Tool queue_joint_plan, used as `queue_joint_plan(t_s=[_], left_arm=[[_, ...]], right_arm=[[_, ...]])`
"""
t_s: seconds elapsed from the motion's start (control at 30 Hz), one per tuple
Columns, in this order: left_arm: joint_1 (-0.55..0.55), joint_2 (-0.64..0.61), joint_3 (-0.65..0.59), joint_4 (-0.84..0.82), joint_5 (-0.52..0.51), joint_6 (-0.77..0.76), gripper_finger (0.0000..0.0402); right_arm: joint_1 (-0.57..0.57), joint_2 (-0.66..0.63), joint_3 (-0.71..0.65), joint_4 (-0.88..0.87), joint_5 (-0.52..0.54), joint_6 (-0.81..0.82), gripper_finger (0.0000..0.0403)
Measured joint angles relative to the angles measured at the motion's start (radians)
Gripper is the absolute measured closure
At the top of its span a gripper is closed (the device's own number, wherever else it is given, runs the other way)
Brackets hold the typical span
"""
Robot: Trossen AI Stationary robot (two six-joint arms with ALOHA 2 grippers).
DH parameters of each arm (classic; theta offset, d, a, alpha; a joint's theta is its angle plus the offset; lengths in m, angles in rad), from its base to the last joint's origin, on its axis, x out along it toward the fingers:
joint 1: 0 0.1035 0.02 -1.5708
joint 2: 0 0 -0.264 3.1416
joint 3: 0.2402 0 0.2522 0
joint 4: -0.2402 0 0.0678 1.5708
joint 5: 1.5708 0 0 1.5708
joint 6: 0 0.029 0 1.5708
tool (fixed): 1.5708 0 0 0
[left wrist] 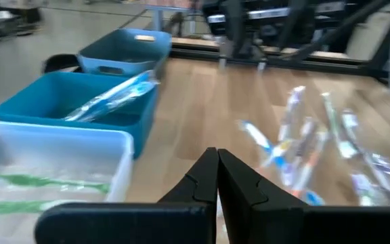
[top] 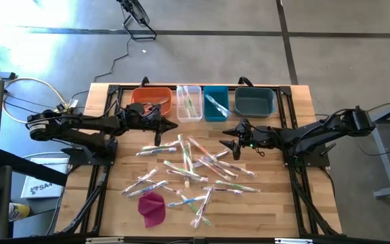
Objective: Pick & Place Toothbrushes
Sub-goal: Put the blue toothbrush into the blue bin
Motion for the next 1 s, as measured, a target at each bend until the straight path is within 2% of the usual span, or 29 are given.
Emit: queue_joint_plan(t_s=[0.13, 0.47, 0.73, 0.83, 1.0], left_arm=[[0.0, 0.0, 0.0, 0.0, -0.052, 0.0, 0.0396], [0.0, 0.0, 0.001, -0.004, -0.056, -0.001, 0.0396], [-0.034, 0.0, 0.002, -0.063, 0.007, -0.055, 0.0396], [-0.1, 0.001, 0.002, -0.127, -0.07, -0.053, 0.0396], [-0.229, -0.011, 0.01, -0.254, -0.274, -0.034, 0.0396]], right_arm=[[0.0, 0.0, 0.0, 0.0, 0.0, 0.0, 0.0172], [0.0, 0.0, 0.0, 0.0, 0.0, -0.003, 0.0172], [0.0, 0.0, 0.0, -0.001, 0.0, -0.003, 0.0172], [0.0, 0.0, 0.0, -0.001, 0.0, -0.003, 0.0172], [0.0, 0.0, 0.0, -0.001, 0.0, -0.003, 0.0172]])
